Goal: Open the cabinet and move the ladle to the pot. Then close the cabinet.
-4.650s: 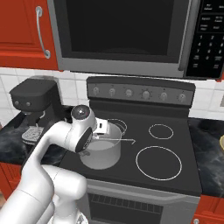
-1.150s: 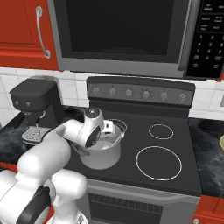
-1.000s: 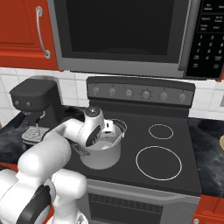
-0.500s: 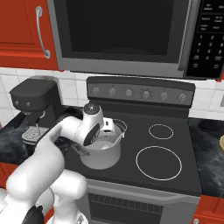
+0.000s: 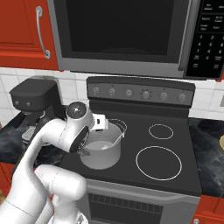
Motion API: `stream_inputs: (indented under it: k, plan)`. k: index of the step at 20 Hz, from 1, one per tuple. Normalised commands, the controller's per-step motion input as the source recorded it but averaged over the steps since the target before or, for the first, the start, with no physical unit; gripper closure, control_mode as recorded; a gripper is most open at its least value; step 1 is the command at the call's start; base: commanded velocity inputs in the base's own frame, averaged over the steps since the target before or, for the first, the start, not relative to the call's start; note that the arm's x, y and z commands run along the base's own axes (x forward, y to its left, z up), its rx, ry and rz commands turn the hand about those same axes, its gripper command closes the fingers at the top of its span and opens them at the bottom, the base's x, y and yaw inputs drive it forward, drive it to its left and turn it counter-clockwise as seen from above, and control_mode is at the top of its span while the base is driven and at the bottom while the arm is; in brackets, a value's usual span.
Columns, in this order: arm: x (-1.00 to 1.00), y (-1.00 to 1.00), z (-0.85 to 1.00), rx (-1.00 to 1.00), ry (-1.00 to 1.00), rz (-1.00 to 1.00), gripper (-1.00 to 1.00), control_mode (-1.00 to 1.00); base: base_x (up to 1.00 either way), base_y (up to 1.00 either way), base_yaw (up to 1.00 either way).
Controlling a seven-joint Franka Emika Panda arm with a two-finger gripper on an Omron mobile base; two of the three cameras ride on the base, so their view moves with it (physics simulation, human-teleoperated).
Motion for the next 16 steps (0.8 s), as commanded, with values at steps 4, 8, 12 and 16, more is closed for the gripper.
stream_inputs:
  k: [4, 8, 12, 16]
  plan:
    - [-0.61, 0.29, 1.0, 0.0, -0.02, -0.01, -1.0, -1.0, 0.0, 0.0, 0.0]
    - [-0.68, 0.31, 1.0, 0.0, 0.0, -0.04, -1.0, -1.0, 0.0, 0.0, 0.0]
    - [-0.81, 0.26, 0.95, 0.0, 0.0, -0.07, -1.0, -1.0, 0.0, 0.0, 0.0]
    - [-0.89, 0.06, 0.71, 0.0, 0.04, -0.07, -1.0, -1.0, 0.0, 0.0, 0.0]
